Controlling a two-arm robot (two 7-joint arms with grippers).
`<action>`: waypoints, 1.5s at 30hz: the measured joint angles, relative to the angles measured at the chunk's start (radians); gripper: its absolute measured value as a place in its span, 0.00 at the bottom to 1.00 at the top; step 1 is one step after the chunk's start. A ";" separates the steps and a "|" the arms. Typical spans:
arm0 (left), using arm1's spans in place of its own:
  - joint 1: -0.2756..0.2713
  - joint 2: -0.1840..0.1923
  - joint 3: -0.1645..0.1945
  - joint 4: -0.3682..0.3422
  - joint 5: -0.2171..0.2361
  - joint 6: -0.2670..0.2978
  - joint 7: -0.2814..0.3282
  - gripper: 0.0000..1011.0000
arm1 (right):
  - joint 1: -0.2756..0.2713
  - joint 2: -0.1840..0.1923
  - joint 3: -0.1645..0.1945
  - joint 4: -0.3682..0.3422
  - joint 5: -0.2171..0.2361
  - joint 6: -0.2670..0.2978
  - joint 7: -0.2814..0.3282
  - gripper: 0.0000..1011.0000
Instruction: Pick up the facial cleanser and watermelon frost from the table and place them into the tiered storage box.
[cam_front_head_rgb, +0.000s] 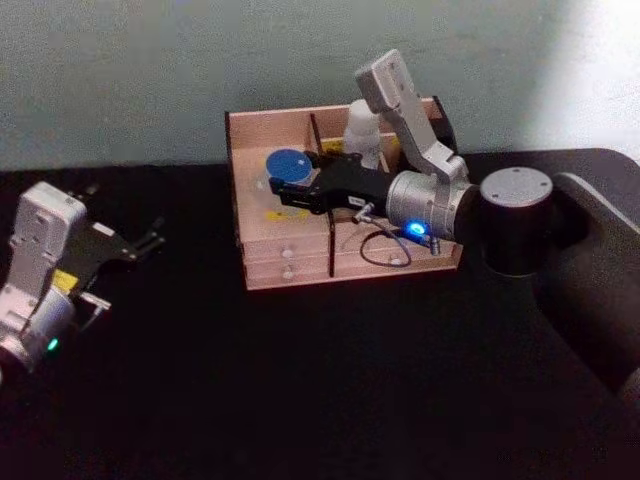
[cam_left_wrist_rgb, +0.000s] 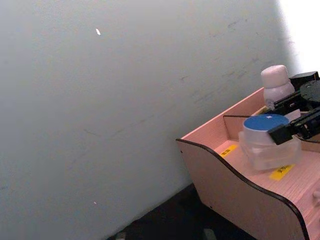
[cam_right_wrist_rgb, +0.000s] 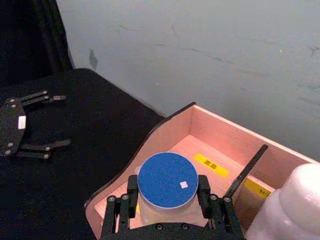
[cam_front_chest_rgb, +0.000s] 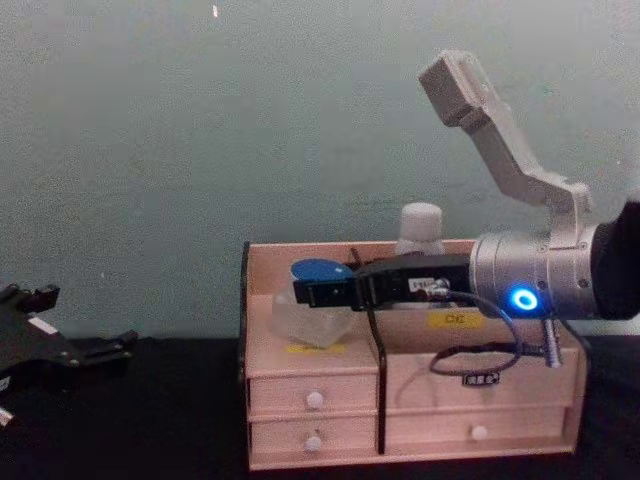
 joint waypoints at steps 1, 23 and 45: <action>0.000 0.000 0.000 0.000 0.000 0.000 0.000 0.99 | 0.000 -0.002 0.001 0.002 0.000 0.001 0.000 0.70; 0.000 0.000 0.000 0.000 0.000 0.000 0.000 0.99 | -0.001 -0.005 0.004 0.004 0.002 0.005 -0.001 0.70; 0.000 0.000 0.000 0.000 0.000 0.000 0.000 0.99 | -0.002 -0.004 0.004 0.003 0.002 0.005 -0.001 0.99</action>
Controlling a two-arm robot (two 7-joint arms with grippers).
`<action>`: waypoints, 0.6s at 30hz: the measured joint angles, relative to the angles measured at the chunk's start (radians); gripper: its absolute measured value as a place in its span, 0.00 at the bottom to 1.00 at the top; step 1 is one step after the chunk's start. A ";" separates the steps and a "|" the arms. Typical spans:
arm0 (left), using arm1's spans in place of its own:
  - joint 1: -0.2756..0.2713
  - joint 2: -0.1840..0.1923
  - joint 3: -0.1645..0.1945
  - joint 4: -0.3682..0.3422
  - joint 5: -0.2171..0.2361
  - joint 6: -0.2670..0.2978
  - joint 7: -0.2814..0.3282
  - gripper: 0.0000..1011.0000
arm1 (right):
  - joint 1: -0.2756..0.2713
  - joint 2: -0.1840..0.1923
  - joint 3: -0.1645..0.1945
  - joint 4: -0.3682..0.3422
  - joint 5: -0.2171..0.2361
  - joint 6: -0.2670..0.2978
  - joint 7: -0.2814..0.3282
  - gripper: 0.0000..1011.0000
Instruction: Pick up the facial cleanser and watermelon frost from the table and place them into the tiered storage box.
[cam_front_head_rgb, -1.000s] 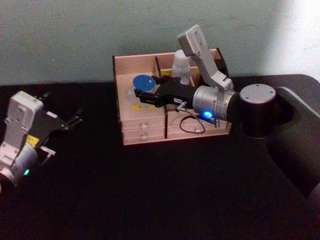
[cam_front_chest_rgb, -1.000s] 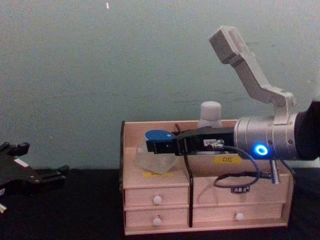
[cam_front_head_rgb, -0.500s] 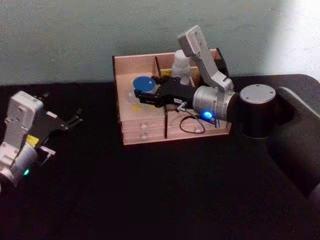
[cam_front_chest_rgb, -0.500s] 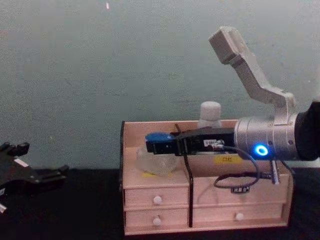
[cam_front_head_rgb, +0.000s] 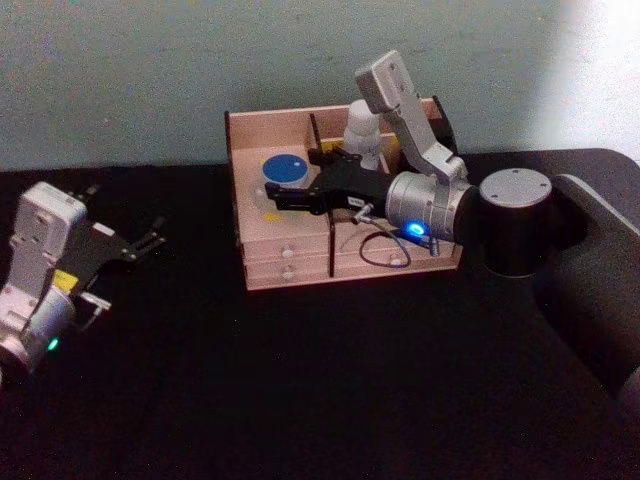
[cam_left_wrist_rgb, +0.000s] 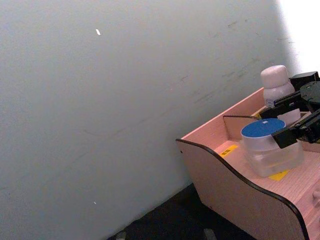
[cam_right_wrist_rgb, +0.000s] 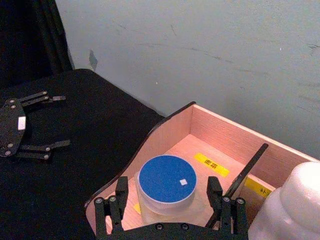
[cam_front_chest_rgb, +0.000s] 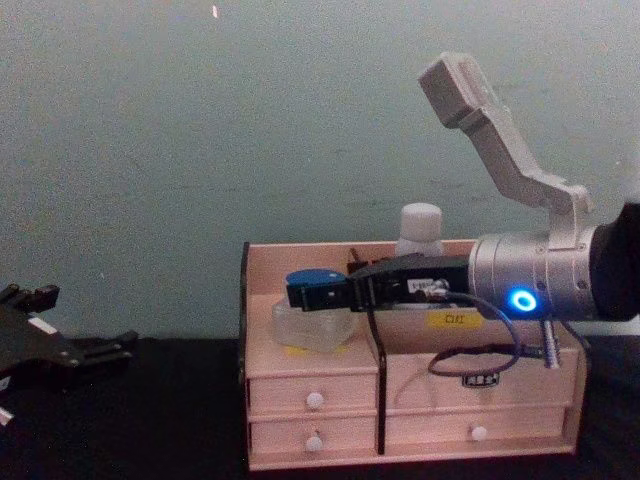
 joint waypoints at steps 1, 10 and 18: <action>0.000 0.000 0.000 0.000 0.000 0.000 0.000 0.99 | 0.000 0.000 0.000 0.000 0.000 0.000 0.000 0.99; 0.000 0.000 0.000 0.000 0.000 0.000 0.000 0.99 | -0.017 0.008 0.010 -0.035 -0.003 -0.020 -0.014 0.99; 0.000 0.000 0.000 0.000 0.000 0.000 0.000 0.99 | -0.097 0.072 0.043 -0.215 0.007 -0.045 -0.020 0.99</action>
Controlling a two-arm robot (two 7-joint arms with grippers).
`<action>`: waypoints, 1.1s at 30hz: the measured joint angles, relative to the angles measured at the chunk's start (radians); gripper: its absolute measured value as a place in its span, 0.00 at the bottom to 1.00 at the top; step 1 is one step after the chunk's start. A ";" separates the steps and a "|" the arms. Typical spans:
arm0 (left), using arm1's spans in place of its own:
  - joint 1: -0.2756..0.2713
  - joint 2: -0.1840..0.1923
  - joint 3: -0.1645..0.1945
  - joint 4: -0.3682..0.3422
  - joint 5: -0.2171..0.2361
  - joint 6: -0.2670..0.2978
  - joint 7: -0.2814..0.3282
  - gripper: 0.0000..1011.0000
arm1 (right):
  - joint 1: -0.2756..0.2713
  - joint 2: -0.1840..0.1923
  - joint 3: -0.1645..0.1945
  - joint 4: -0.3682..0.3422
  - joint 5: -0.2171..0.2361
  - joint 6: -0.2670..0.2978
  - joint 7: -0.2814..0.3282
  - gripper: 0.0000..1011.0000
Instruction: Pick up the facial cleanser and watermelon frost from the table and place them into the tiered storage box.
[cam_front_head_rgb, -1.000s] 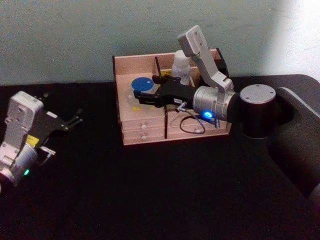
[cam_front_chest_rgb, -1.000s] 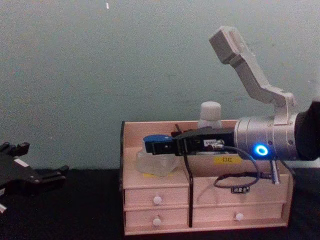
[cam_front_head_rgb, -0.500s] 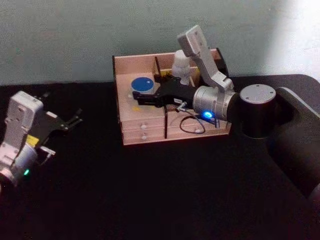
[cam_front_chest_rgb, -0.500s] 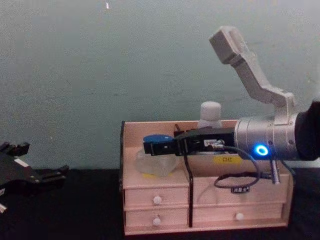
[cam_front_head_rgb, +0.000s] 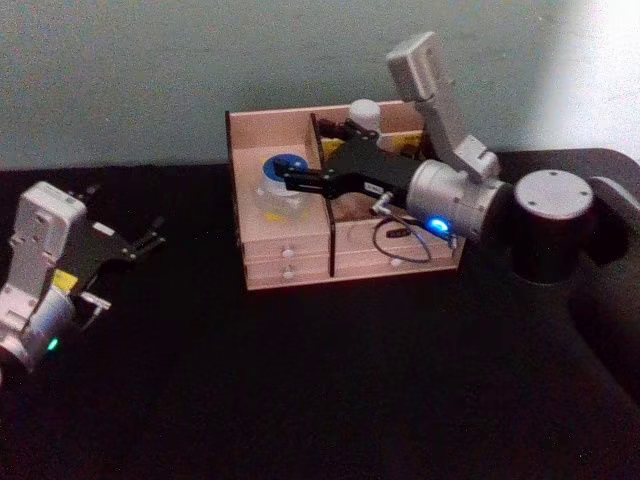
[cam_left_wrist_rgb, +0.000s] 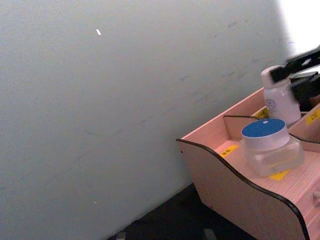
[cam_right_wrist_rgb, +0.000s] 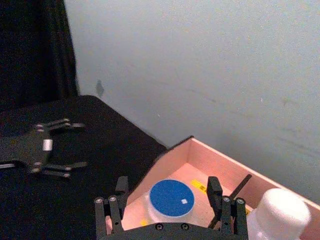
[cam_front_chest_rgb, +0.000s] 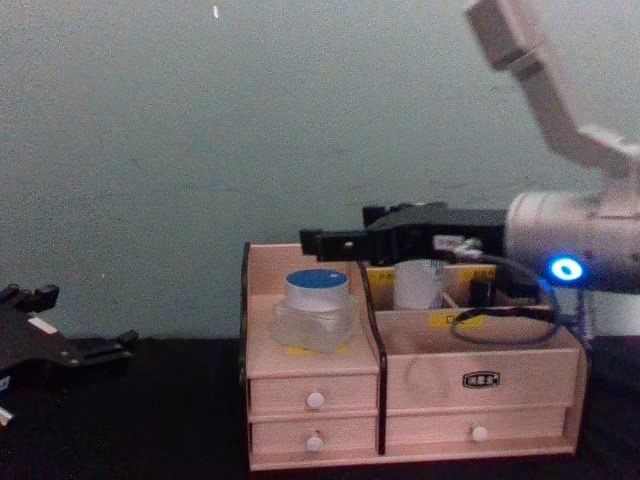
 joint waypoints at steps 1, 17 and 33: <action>0.000 0.000 0.000 0.000 0.000 0.000 0.000 0.99 | -0.011 0.010 0.003 -0.021 0.004 0.002 0.003 0.99; 0.000 0.000 0.000 0.000 0.000 0.000 0.000 0.99 | -0.347 0.308 0.190 -0.395 0.151 0.079 -0.069 0.99; 0.000 0.000 0.000 0.000 0.000 0.000 0.000 0.99 | -0.469 0.222 0.348 -0.342 0.023 0.004 -0.438 0.99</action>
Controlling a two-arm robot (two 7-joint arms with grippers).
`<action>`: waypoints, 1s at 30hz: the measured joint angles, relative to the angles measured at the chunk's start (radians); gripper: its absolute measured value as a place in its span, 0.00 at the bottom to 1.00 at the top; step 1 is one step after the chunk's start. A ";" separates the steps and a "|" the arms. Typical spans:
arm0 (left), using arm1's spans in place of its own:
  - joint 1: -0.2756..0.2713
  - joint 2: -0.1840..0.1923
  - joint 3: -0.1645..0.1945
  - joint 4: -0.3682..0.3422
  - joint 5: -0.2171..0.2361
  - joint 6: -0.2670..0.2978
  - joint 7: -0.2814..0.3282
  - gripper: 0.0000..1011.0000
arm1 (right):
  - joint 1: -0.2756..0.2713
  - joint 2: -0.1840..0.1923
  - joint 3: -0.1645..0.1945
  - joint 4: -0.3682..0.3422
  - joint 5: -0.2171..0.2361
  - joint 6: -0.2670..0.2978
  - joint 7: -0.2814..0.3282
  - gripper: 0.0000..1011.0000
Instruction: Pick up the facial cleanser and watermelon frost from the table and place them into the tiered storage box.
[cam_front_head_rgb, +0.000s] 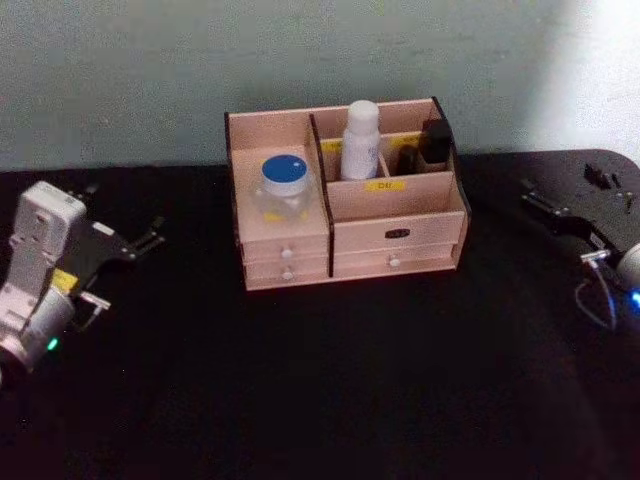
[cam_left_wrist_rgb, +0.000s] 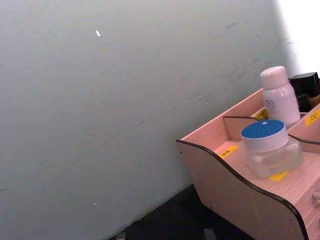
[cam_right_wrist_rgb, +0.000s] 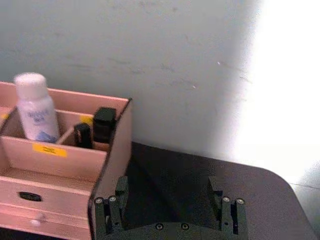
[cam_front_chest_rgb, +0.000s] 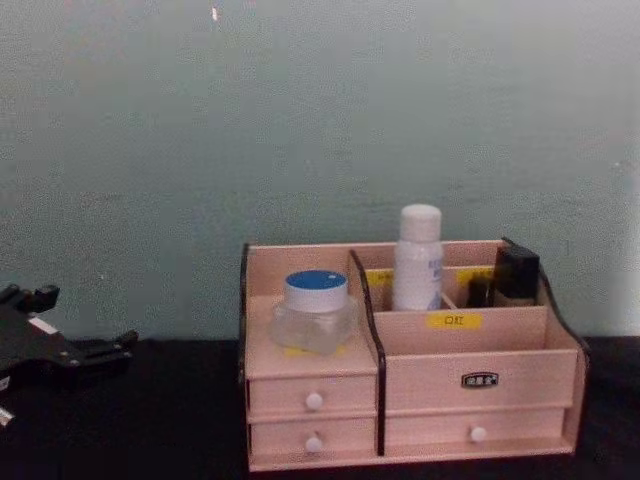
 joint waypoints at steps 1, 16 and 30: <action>0.000 0.000 0.000 0.000 0.000 0.000 0.000 0.99 | 0.004 -0.013 -0.009 0.022 -0.025 -0.018 -0.017 0.99; 0.000 0.000 0.000 0.000 0.000 0.000 0.000 0.99 | 0.033 -0.090 -0.044 0.165 -0.146 -0.079 -0.075 0.99; 0.000 0.000 0.000 0.000 0.000 0.000 0.000 0.99 | 0.033 -0.087 -0.045 0.162 -0.146 -0.079 -0.075 0.99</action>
